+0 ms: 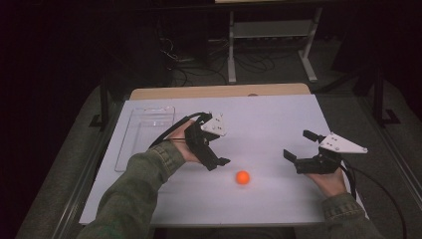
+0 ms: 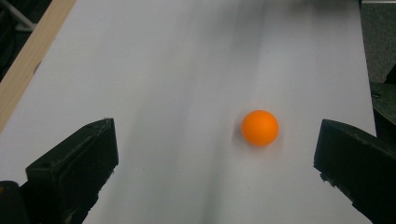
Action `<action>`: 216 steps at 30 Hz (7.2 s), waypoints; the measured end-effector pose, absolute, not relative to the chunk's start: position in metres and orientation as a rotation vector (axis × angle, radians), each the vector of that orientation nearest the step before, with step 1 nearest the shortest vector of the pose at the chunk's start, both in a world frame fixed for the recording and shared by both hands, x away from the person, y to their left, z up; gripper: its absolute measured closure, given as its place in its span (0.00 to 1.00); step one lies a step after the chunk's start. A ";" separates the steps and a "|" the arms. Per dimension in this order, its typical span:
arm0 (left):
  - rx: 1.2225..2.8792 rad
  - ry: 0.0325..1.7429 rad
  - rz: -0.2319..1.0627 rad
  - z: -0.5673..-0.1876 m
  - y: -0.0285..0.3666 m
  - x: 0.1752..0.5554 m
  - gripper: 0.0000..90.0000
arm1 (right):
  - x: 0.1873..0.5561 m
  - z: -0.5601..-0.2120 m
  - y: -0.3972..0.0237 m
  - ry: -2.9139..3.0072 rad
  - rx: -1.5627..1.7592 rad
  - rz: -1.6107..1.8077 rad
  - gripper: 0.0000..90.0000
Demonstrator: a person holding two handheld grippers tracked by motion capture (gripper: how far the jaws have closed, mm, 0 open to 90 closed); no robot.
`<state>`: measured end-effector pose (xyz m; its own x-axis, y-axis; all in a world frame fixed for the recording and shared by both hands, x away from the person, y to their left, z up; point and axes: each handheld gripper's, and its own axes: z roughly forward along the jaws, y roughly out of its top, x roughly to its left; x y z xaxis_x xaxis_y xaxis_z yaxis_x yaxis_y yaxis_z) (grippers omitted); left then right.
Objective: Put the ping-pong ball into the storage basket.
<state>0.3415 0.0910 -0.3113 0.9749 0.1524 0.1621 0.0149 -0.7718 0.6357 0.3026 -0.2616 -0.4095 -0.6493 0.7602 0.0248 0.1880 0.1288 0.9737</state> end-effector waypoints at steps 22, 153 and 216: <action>2.504 0.042 0.227 -0.325 0.070 0.341 0.00 | 0.302 -0.409 -0.262 1.925 0.903 1.551 0.00; 2.755 -0.121 0.062 -0.414 0.012 0.341 0.20 | 0.301 -0.409 -0.265 1.937 0.897 1.555 0.00; 2.711 -0.135 0.030 -0.389 0.023 0.338 0.56 | 0.301 -0.409 -0.263 1.943 0.894 1.551 0.00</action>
